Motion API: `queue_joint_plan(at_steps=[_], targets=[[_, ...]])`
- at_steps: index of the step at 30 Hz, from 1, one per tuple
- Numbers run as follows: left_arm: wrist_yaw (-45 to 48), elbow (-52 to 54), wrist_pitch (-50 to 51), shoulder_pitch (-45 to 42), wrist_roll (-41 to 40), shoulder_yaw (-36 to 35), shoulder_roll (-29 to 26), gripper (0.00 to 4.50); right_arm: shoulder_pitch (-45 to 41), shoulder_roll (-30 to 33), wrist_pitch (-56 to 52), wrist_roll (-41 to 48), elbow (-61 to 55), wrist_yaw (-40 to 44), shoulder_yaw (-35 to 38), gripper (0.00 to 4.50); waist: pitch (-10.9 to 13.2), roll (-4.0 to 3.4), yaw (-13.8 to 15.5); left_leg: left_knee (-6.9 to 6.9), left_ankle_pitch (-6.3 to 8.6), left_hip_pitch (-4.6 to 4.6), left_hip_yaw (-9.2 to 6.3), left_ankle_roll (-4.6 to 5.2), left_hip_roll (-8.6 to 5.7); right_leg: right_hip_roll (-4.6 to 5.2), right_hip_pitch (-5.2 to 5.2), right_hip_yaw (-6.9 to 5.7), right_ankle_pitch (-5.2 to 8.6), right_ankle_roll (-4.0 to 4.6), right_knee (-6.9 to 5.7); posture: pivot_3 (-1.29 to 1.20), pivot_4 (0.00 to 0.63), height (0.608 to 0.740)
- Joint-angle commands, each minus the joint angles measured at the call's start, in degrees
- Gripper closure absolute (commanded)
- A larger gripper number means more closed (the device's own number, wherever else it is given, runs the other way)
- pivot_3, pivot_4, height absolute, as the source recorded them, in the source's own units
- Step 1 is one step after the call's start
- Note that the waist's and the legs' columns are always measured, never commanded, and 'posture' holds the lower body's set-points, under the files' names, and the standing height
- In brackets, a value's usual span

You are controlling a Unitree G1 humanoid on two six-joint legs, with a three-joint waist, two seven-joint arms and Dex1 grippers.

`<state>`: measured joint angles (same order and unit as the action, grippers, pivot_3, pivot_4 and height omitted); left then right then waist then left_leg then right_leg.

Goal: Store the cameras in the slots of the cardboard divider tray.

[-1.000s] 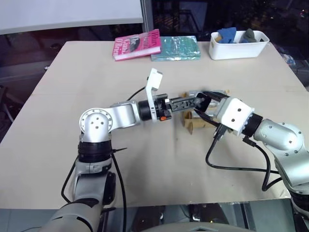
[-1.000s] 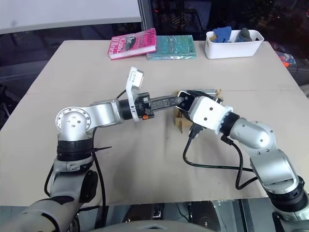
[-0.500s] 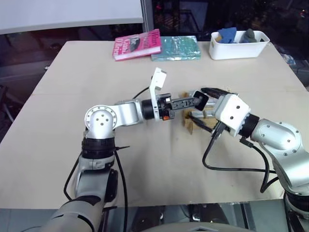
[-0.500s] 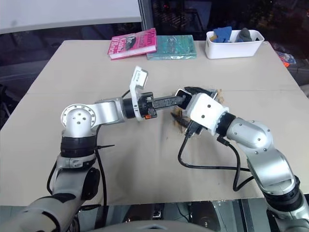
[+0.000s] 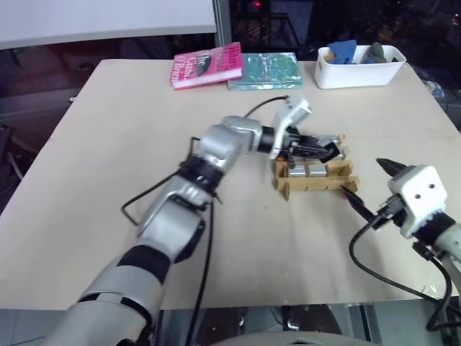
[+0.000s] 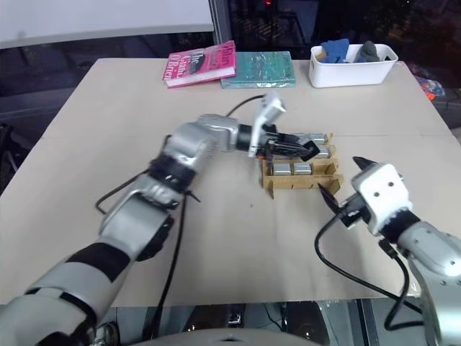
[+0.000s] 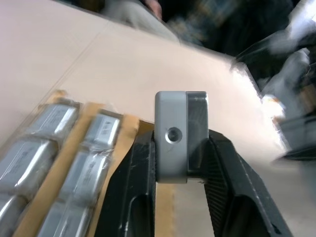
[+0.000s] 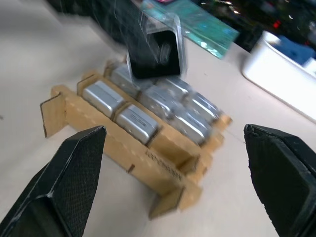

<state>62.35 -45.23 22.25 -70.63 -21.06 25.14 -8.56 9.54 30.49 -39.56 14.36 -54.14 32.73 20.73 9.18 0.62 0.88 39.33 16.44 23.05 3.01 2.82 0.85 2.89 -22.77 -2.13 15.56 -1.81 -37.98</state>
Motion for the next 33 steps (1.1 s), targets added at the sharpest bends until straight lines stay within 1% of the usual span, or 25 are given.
queue_joint_plan(at_steps=[1, 4, 8, 15, 19, 21, 23, 24, 26, 27, 28, 32, 33], targets=[[1.0, -13.4, -14.1, -7.1, 8.6, 0.0, 5.4, 3.77, 4.9, -1.3, 1.8, 4.7, -4.6, 1.2, 6.1, 0.06, 0.0, 0.02, -0.1, -0.05, 0.01, 0.0, 0.0, 0.02, 0.0, -0.01, -0.03, 0.04, 0.0, 0.0, 0.01, 0.0, 0.15, 0.74], [0.0, -20.3, -19.5, -9.9, 14.0, -0.1, 8.9, 3.77, 8.5, -3.1, 2.1, 7.5, -5.7, 0.3, 8.6, 0.06, 0.0, 0.03, -0.2, -0.09, 0.04, 0.06, -0.12, 0.07, 0.01, -0.05, -0.12, 0.17, 0.01, 0.0, 0.02, 0.0, 0.15, 0.74], [-0.3, -24.3, -23.6, -11.0, 19.5, -0.2, 10.7, 3.77, 10.6, -3.4, 3.9, 8.2, -5.9, -1.6, 9.0, 0.06, 0.0, 0.03, -0.2, -0.04, 0.17, 0.04, -0.19, 0.29, 0.03, -0.06, -0.2, 0.35, 0.0, -0.01, -0.04, 0.0, 0.15, 0.74], [-1.3, -27.0, -24.7, -11.3, 26.5, -1.0, 11.3, 3.77, 11.7, -2.6, 5.6, 7.6, -5.9, -4.7, 6.8, 0.06, 0.0, 0.04, -0.2, 0.0, 0.15, 0.07, -0.23, 0.27, 0.03, -0.06, -0.21, 0.34, 0.0, -0.01, -0.06, 0.0, 0.15, 0.74], [-1.6, -27.5, -24.7, -11.5, 28.2, -2.0, 12.0, 3.77, 11.2, -2.0, 5.2, 7.2, -5.8, -5.6, 6.2, 0.06, 0.0, 0.03, -0.2, 0.0, 0.15, 0.06, -0.22, 0.26, 0.03, -0.08, -0.23, 0.38, 0.0, -0.01, -0.09, 0.0, 0.15, 0.74], [-2.0, -27.5, -24.6, -11.6, 28.5, -2.7, 12.3, 2.71, 11.1, -1.7, 5.1, 7.2, -5.8, -6.0, 5.9, 0.0, 0.0, 0.03, -0.2, 0.02, 0.15, 0.05, -0.23, 0.26, 0.04, -0.08, -0.23, 0.38, -0.01, -0.01, -0.12, 0.0, 0.15, 0.74], [-2.4, -27.3, -24.3, -12.0, 28.1, -4.2, 12.6, 2.12, 11.3, -1.6, 5.3, 7.3, -5.8, -6.3, 5.5, 0.0, 0.0, 0.03, -0.1, 0.04, 0.15, 0.06, -0.23, 0.27, 0.04, -0.08, -0.23, 0.38, -0.01, -0.01, -0.13, 0.0, 0.15, 0.74], [-2.4, -27.1, -23.9, -12.3, 27.7, -5.3, 12.6, 1.6, 11.5, -1.4, 5.5, 7.3, -5.9, -6.5, 5.3, 0.0, 0.0, 0.03, -0.1, 0.04, 0.15, 0.06, -0.23, 0.26, 0.04, -0.08, -0.23, 0.37, 0.0, -0.01, -0.13, 0.0, 0.15, 0.74], [-1.7, -26.1, -22.5, -13.0, 26.3, -7.8, 12.3, 0.81, 12.0, -1.1, 5.9, 7.4, -5.9, -6.8, 4.8, 0.0, 0.0, 0.03, -0.1, 0.04, 0.14, 0.08, -0.23, 0.25, 0.04, -0.08, -0.24, 0.37, -0.01, -0.01, -0.12, 0.0, 0.15, 0.74], [-0.5, -25.3, -21.4, -13.5, 25.3, -9.2, 11.9, 0.25, 12.1, -0.9, 6.1, 7.5, -5.9, -6.9, 4.6, 0.0, 0.0, 0.03, -0.1, 0.04, 0.13, 0.11, -0.24, 0.23, 0.03, -0.07, -0.25, 0.36, -0.01, -0.01, -0.11, 0.0, 0.15, 0.74], [1.3, -24.1, -19.9, -14.0, 23.8, -10.9, 11.3, 0.04, 12.2, -0.7, 6.0, 7.4, -5.9, -6.9, 4.3, 0.0, 0.0, 0.03, -0.1, 0.05, 0.13, 0.11, -0.25, 0.22, 0.03, -0.07, -0.25, 0.35, -0.01, -0.01, -0.11, 0.0, 0.15, 0.74], [6.3, -15.9, -13.6, -13.3, 18.5, -16.2, 8.4, 0.04, 12.1, 0.0, 5.6, 6.8, -5.6, -6.7, 2.7, 0.0, 0.0, 0.01, -0.2, 0.12, 0.1, 0.3, -0.26, 0.17, 0.04, -0.08, -0.43, 0.33, -0.01, -0.01, -0.17, 0.0, 0.15, 0.74], [5.3, -8.5, -11.3, -10.0, 15.6, -18.9, 6.7, 0.04, 11.1, 0.6, 6.1, 4.6, -4.7, -7.7, 1.3, 0.0, 0.0, 0.0, -0.2, 0.12, 0.09, 0.32, -0.25, 0.16, 0.05, -0.07, -0.48, 0.36, -0.01, -0.01, -0.2, 0.0, 0.15, 0.74]])
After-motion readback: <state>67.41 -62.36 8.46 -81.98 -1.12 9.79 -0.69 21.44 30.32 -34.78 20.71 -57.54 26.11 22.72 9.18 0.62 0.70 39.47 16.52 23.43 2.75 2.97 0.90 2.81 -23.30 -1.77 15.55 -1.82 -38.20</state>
